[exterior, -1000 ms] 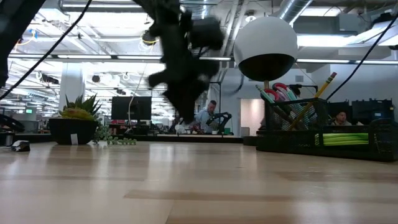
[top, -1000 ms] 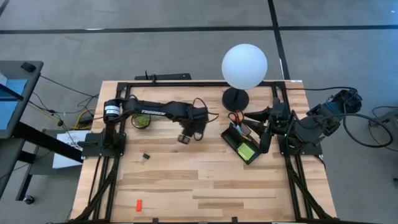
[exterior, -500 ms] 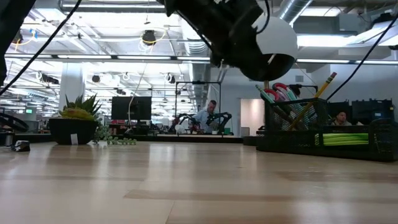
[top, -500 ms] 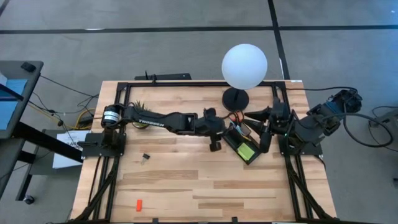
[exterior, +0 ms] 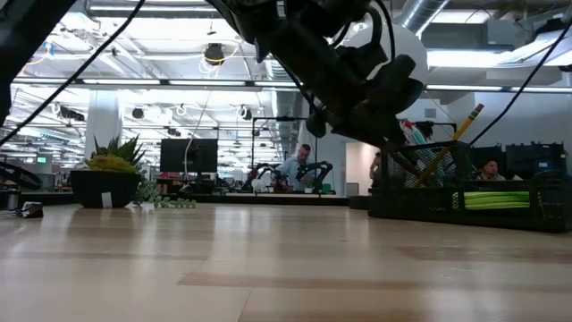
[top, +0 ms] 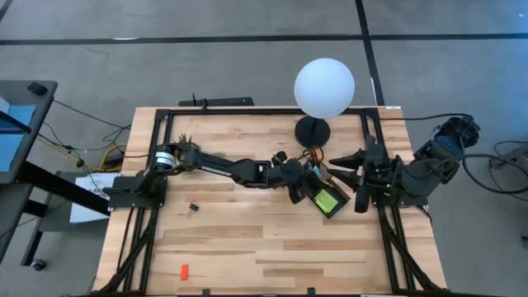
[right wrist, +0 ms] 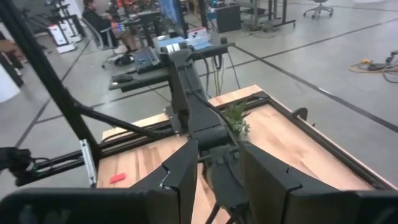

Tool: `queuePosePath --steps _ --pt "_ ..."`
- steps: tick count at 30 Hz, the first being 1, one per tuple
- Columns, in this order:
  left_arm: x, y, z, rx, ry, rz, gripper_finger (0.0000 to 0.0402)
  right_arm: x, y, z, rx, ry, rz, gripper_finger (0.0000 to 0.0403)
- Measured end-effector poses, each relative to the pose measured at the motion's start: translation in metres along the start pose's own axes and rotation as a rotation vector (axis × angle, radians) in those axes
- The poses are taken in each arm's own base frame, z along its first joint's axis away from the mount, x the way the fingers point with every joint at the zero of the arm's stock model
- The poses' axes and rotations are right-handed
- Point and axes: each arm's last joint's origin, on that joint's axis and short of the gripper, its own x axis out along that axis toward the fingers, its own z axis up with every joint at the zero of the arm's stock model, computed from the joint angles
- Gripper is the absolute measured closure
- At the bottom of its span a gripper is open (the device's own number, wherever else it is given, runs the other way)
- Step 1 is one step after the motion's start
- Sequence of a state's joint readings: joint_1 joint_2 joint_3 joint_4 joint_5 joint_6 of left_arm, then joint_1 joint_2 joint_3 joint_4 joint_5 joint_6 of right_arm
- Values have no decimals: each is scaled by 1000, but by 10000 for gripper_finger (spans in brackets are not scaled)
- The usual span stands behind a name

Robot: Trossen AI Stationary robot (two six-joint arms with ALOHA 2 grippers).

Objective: Pick and place office supplies into organizer
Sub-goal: Put the top black binder clip into the black desk organizer, then put the black binder clip into the black desk organizer

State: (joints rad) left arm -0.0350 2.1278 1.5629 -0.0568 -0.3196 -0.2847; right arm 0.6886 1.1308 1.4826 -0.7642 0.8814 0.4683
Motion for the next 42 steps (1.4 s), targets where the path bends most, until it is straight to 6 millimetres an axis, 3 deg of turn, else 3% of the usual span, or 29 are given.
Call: queuePosePath --steps 4,8,18,27,42 --pt "6 2 1 -31 -32 -8 272 -3 1 -2 -16 7 11 290" --pt "23 1 -15 -38 -14 -2 272 -4 2 -3 -33 18 13 290" --pt "23 -9 -22 -47 -35 56 272 -5 -1 -4 -42 25 8 290" --pt "32 2 -32 -47 38 82 270 -5 -3 -6 -69 44 -2 290" --pt "33 5 -27 1 27 39 203 -5 -3 -7 -74 50 2 290"
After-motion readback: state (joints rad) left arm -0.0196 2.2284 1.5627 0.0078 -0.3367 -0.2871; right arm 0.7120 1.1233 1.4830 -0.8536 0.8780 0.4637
